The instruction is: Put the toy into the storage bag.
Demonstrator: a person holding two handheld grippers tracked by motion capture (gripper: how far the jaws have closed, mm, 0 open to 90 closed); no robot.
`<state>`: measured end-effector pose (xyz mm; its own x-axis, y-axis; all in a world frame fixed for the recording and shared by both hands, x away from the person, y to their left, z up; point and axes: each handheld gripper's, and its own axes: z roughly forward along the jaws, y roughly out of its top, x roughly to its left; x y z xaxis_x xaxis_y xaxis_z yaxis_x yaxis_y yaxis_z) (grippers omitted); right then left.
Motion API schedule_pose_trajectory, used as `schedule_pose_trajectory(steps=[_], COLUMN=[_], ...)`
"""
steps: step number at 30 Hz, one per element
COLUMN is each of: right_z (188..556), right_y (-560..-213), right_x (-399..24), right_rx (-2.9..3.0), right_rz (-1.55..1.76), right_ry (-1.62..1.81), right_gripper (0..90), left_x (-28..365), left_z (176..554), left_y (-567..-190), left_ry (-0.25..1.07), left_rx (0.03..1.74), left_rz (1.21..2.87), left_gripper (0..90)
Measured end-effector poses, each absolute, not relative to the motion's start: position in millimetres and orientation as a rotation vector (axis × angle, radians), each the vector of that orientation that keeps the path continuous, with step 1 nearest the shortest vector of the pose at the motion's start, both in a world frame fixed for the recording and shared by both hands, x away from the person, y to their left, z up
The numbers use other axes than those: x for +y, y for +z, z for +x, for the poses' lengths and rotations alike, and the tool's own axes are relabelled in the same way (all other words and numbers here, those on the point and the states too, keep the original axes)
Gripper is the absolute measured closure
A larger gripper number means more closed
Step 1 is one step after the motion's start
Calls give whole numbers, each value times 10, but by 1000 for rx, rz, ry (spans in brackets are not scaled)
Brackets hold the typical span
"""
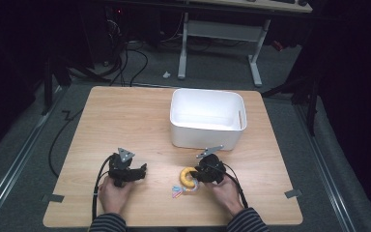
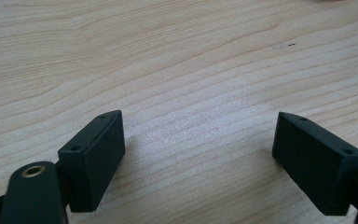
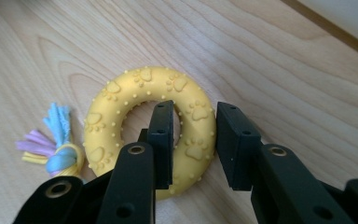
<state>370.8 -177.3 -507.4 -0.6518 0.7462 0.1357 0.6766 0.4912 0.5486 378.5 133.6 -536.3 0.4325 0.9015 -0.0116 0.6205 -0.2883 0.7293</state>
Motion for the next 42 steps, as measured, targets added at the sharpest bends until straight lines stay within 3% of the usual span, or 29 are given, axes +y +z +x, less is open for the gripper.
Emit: schedule_pose_trajectory(steps=[42], right_z=[3373], right_y=[-4553], right_x=[-2663], right_rx=[2422], right_rz=[1284], right_ry=[974], right_gripper=[690], left_x=[1335], left_z=[3785], left_y=[-5364], left_ry=[540], left_rx=[1278], left_rz=[2018], left_gripper=[172])
